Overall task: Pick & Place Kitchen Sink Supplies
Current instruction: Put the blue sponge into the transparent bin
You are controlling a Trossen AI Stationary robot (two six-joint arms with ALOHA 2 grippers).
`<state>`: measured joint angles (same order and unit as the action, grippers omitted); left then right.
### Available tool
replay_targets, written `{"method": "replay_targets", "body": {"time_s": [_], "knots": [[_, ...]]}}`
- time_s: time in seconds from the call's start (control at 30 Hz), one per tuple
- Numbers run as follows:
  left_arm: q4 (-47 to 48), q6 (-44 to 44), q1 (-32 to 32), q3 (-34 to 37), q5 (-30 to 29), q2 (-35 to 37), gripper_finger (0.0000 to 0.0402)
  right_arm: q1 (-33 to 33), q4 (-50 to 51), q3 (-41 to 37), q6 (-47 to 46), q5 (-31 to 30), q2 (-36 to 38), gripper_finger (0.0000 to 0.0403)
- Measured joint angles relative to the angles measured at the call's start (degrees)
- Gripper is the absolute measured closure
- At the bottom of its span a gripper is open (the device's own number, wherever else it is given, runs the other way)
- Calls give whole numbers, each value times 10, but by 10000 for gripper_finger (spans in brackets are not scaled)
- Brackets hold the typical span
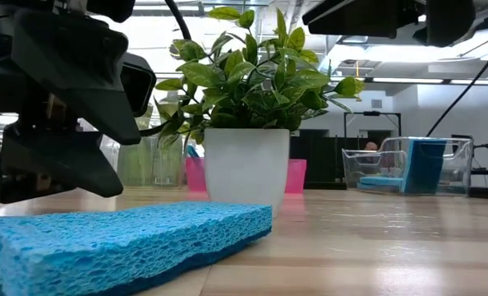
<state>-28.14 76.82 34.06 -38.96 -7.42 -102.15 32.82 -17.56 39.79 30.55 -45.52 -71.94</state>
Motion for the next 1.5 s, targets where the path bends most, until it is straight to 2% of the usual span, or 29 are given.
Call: {"method": "replay_targets", "body": {"time_s": [0.37, 0.57, 0.7, 0.97, 1.5], "knots": [[0, -18, 7, 5, -3, 0, 230, 0, 0, 0, 30, 0, 0, 244], [0, -16, 32, 5, -56, 0, 230, 0, 0, 0, 30, 0, 0, 244], [0, -15, 36, -1, -70, -5, 230, 0, 0, 0, 51, 0, 0, 244], [-2, -13, 34, -40, -40, -48, 230, -8, -2, 0, 70, 0, 0, 244], [22, -7, 32, -46, -15, -51, 230, -34, -9, 0, 76, 2, 0, 244]]}}
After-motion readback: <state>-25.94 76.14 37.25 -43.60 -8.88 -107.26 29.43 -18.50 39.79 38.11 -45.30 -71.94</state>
